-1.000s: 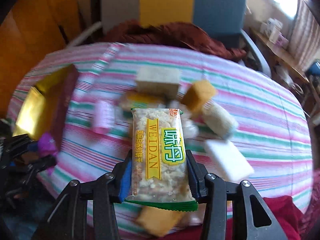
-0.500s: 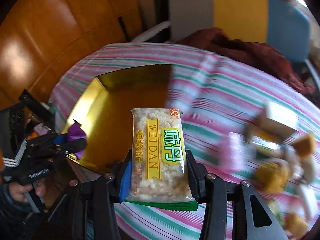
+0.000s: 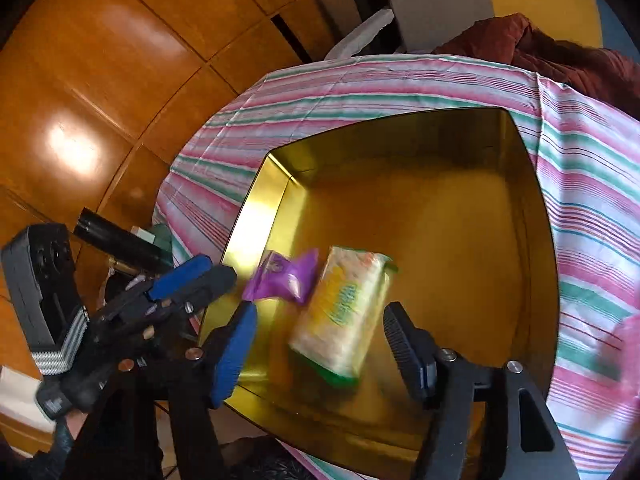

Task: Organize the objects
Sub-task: 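Carry both snacks to the gold tray and open both grippers, then withdraw both grippers from the tray back toward the pile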

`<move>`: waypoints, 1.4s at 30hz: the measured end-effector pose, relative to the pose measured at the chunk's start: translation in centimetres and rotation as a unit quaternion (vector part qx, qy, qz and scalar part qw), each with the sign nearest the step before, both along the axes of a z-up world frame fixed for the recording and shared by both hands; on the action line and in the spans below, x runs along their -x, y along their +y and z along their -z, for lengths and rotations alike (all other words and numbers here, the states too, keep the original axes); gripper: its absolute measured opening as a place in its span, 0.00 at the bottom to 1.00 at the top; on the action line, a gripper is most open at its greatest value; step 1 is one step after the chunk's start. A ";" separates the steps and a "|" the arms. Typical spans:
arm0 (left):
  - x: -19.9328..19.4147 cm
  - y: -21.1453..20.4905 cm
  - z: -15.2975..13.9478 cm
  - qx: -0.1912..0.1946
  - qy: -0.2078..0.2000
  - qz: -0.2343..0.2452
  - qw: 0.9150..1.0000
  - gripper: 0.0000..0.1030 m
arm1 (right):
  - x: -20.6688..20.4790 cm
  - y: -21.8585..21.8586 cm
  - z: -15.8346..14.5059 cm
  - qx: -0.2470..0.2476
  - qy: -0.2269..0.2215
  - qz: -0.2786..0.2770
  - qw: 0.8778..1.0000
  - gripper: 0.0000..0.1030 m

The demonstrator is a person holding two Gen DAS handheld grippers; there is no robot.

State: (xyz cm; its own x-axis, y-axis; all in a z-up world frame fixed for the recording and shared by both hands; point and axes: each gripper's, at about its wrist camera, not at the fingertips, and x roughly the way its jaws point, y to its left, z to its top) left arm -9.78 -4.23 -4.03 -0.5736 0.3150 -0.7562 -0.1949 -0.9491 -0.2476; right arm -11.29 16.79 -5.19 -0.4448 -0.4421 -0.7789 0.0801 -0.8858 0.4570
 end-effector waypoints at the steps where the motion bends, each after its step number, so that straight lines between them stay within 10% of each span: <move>1: -0.1 -0.4 -0.1 -0.003 0.001 -0.007 1.000 0.50 | -0.3 -0.5 0.1 -0.018 -0.001 -0.003 1.000 0.65; 15: -5.3 1.4 -2.5 0.074 0.074 -0.036 0.994 0.50 | -5.2 -3.0 -1.3 -0.193 0.087 0.013 0.977 0.92; 42: -8.1 3.9 -4.3 0.112 0.120 -0.018 0.986 0.50 | -8.3 -0.6 -3.8 -0.249 0.142 0.092 0.954 0.97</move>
State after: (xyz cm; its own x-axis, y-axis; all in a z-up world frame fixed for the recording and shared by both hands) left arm -1.64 -0.32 0.28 -0.7518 0.1315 -0.6461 -0.1878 -0.9820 0.0186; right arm -2.97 16.16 -1.40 -0.7040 0.0576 -0.7079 -0.0405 -0.9983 -0.0409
